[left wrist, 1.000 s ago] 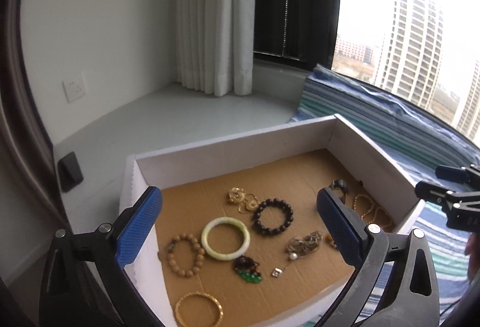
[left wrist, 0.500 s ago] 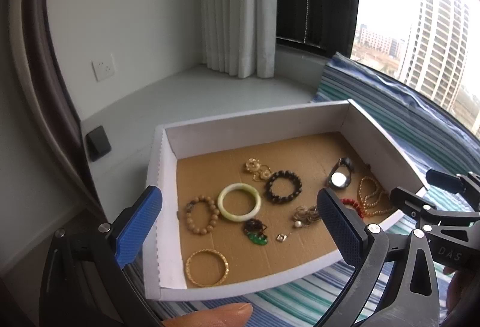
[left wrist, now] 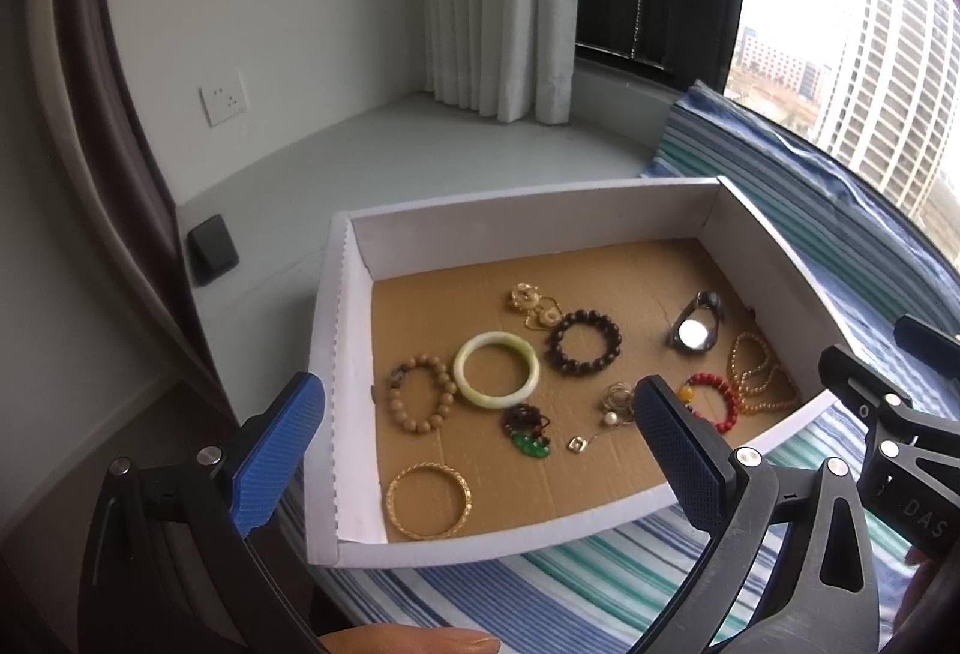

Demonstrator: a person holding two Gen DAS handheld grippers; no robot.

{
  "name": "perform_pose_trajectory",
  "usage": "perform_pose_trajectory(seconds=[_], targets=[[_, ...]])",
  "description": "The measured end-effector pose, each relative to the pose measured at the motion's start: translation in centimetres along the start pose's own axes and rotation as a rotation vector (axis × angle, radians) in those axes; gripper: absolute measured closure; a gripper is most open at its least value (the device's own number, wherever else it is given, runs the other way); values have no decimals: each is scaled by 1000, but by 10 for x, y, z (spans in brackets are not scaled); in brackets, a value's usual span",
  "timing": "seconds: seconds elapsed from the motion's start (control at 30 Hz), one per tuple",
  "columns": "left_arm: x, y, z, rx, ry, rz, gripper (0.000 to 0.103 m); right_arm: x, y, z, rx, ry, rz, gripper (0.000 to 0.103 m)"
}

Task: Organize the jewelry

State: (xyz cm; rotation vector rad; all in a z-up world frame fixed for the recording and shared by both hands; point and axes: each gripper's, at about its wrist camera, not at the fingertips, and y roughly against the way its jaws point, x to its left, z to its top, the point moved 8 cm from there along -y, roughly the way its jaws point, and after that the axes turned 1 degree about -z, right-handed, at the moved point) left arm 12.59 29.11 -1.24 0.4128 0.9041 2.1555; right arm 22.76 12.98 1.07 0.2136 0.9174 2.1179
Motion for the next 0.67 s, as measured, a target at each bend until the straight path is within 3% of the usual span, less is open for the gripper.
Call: perform_pose_trajectory(seconds=[0.47, 0.67], targets=[[-4, -5, -1, 7, -4, -2, 1, -9, -3, -4, 0, 8, -40, 25], [-3, -1, 0, -33, 12, -13, 1, -8, -5, -5, 2, 8, -42, 25]])
